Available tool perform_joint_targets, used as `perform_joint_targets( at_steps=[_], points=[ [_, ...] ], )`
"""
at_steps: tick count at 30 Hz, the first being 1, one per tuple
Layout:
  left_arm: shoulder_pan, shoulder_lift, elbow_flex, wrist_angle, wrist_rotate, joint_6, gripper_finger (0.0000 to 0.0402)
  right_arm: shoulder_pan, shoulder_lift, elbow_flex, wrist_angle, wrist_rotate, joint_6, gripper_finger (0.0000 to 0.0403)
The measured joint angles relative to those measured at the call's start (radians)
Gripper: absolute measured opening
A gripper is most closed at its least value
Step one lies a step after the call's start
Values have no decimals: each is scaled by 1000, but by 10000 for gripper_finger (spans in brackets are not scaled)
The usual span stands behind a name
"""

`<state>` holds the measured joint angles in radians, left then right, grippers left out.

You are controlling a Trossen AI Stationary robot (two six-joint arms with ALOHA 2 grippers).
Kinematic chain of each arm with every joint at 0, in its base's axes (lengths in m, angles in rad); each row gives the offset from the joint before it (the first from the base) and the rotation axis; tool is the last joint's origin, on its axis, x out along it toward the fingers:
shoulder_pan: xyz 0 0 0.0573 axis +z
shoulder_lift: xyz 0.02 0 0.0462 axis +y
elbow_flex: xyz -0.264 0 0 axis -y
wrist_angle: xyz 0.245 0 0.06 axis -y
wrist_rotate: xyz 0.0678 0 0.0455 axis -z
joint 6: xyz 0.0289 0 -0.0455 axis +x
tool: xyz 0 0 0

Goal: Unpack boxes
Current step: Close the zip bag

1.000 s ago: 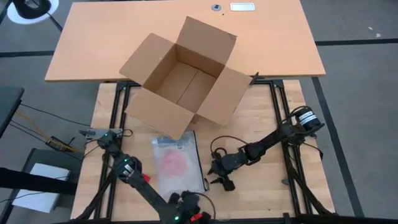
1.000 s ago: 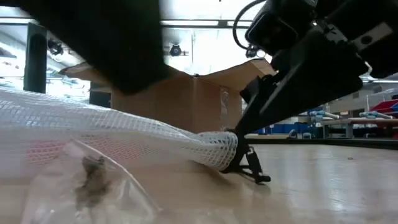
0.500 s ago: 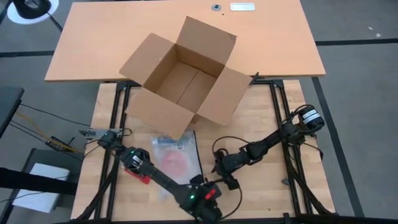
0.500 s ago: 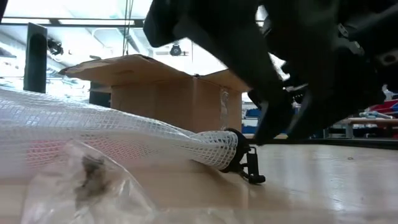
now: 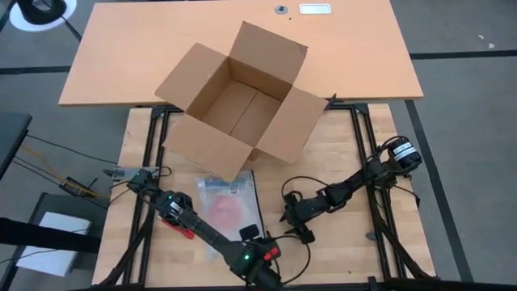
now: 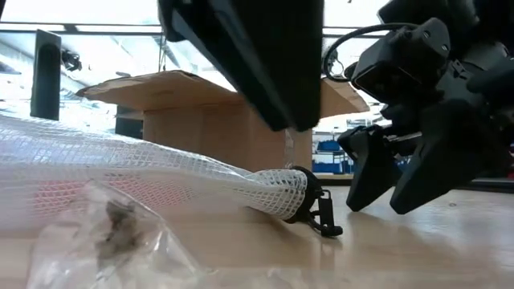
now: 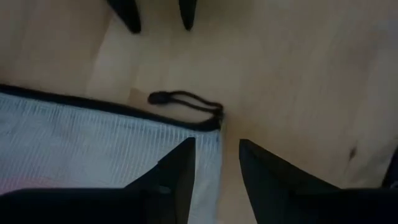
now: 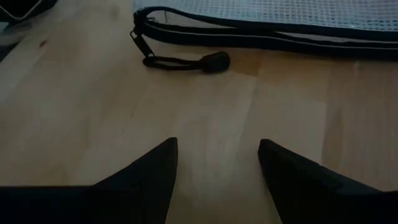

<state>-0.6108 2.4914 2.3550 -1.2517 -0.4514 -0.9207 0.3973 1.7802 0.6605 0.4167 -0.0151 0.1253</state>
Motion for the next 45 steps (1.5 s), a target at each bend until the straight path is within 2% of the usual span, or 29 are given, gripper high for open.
perform_joint_targets(
  at_steps=[18, 21, 23, 26, 28, 38, 45],
  points=[
    [26, -8, -272, 201, -23, 1, 134, 0, 1, -1, 41, 0, 5, 226],
    [35, -6, -277, 223, -22, -8, 121, 3, 1, -1, 34, 0, 13, 226],
    [40, -5, -278, 237, -22, -27, 97, 6, 1, -1, 37, 0, 33, 226],
    [46, -4, -278, 268, -22, -30, 35, 7, 1, -1, 37, -1, 91, 226],
    [47, -2, -279, 291, -31, -31, 13, 7, 1, -1, 41, -13, 165, 226],
    [52, 6, -232, 311, -32, -138, 6, 68, 1, -1, 108, -87, 528, 213],
    [51, 10, -203, 323, -27, -162, 6, 105, 1, 33, 103, 10, 601, 182]
  ],
)
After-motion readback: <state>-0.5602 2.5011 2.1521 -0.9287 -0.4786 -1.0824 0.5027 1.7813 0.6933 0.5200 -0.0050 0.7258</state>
